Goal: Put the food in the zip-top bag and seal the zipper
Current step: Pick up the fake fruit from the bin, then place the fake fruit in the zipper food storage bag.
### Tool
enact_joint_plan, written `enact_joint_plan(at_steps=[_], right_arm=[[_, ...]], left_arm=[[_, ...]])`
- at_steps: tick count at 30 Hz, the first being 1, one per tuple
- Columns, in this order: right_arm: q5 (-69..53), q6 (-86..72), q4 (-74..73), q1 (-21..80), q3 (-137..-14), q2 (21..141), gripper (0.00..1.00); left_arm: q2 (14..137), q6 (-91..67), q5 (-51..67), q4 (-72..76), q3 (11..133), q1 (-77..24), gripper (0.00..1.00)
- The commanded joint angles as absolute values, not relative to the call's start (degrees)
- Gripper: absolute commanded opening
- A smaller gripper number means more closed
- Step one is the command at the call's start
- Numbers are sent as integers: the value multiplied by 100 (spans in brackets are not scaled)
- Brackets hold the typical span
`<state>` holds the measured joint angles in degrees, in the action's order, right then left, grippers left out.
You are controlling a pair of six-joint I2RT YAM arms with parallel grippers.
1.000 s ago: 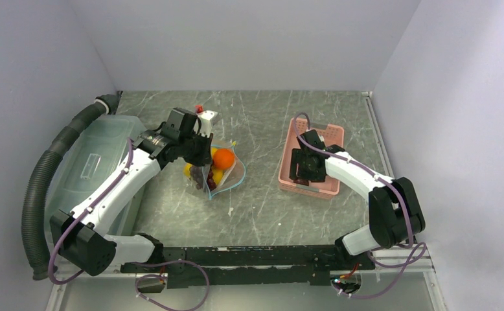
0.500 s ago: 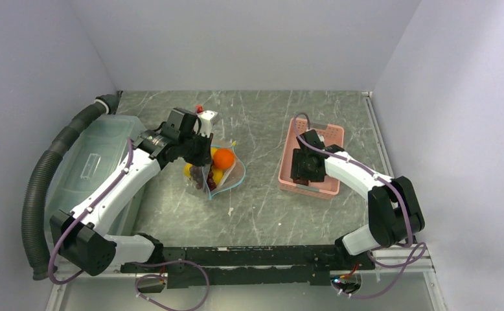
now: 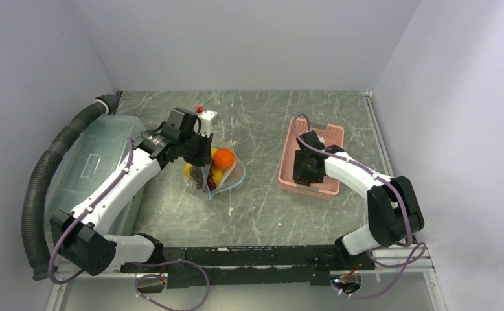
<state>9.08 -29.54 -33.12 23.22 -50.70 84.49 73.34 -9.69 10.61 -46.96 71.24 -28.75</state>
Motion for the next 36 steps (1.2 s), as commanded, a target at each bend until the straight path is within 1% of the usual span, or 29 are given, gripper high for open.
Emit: enact_joint_plan(at_steps=[1, 4, 11, 20, 28, 30, 36], right_arm=[[1194, -2918, -3499, 2303, -5499, 8059, 29], [1333, -2911, -3631, 2303, -5717, 7843, 26], [1359, -2900, -3855, 2311, -6210, 7479, 25], [350, -2913, -3486, 2462, -6529, 7148, 23], [35, -3148, -3129, 3074, -6855, 6783, 23], [-199, -3208, -3014, 3251, -6961, 6744, 23], [-507, -3461, -2623, 3837, -7165, 6903, 24]], left_arm=[[7314, -883, 1125, -4491, 7146, -2900, 0], [7321, -878, 1125, -4491, 7147, -2900, 0], [7329, -886, 1140, -4496, 7145, -2900, 0], [7333, -887, 1151, -4485, 7142, -2899, 0], [7348, -879, 1176, -4483, 7147, -2900, 0], [7356, -886, 1178, -4489, 7153, -2900, 0], [7341, -879, 1184, -4484, 7147, -2896, 0]])
